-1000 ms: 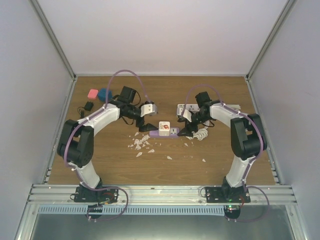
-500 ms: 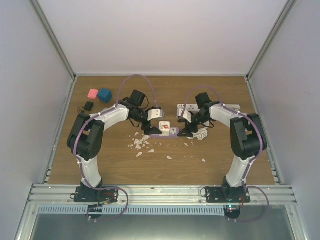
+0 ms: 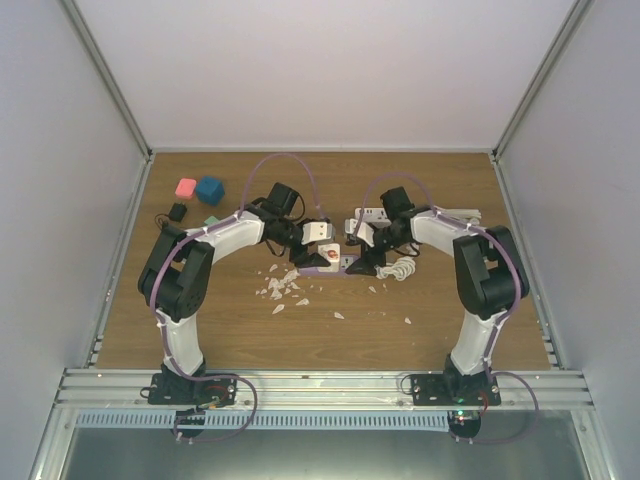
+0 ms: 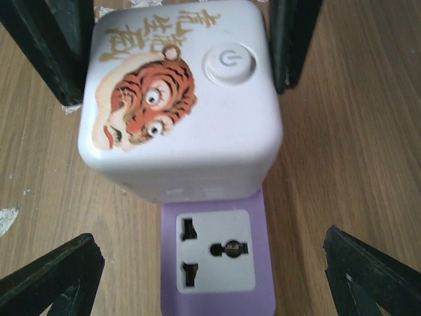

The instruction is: Pull the plug off the socket

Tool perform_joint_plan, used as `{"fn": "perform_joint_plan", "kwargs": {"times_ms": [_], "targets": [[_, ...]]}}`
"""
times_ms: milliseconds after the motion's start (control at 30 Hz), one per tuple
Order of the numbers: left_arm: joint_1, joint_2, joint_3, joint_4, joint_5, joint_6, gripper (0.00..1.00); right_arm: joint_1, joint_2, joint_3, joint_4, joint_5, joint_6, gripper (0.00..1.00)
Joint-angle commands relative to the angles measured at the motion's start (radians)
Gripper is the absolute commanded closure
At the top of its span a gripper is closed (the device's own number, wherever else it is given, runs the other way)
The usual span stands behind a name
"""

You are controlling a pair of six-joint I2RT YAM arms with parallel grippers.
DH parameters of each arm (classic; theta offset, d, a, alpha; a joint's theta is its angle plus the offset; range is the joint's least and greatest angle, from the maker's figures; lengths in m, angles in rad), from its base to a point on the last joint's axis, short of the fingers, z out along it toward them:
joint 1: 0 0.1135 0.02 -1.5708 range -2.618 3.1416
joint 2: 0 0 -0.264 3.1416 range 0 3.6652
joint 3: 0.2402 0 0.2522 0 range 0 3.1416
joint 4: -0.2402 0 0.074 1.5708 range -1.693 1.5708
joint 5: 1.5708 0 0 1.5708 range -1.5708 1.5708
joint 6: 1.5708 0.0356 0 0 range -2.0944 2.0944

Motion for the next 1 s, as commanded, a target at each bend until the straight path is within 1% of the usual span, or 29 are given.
{"fn": "perform_joint_plan", "kwargs": {"times_ms": [0,167,433,567,633,733,867,967], "targets": [[-0.011,-0.007,-0.027,0.055,0.002,0.006,0.33,0.025,0.019,-0.015,0.074,-0.019,0.024,0.07],[-0.013,-0.005,-0.039,0.056,-0.008,0.004,0.34,0.037,0.050,-0.024,0.099,0.010,0.007,0.08],[-0.020,-0.024,-0.069,0.069,0.013,-0.004,0.42,0.050,0.068,-0.051,0.114,0.045,-0.025,0.14],[-0.020,-0.030,-0.077,0.077,0.022,-0.024,0.42,0.057,0.068,-0.062,0.141,0.067,-0.016,0.22],[-0.023,-0.029,-0.082,0.080,0.019,-0.023,0.39,0.059,0.069,-0.060,0.150,0.076,-0.006,0.24],[-0.025,-0.017,-0.077,0.074,0.016,-0.023,0.37,0.061,0.081,-0.050,0.146,0.087,-0.005,0.29],[-0.028,-0.011,-0.073,0.074,0.015,-0.030,0.38,0.065,0.094,-0.037,0.144,0.100,-0.006,0.39],[-0.029,-0.012,-0.076,0.074,0.002,-0.024,0.40,0.066,0.092,-0.041,0.146,0.100,-0.003,0.43]]}}
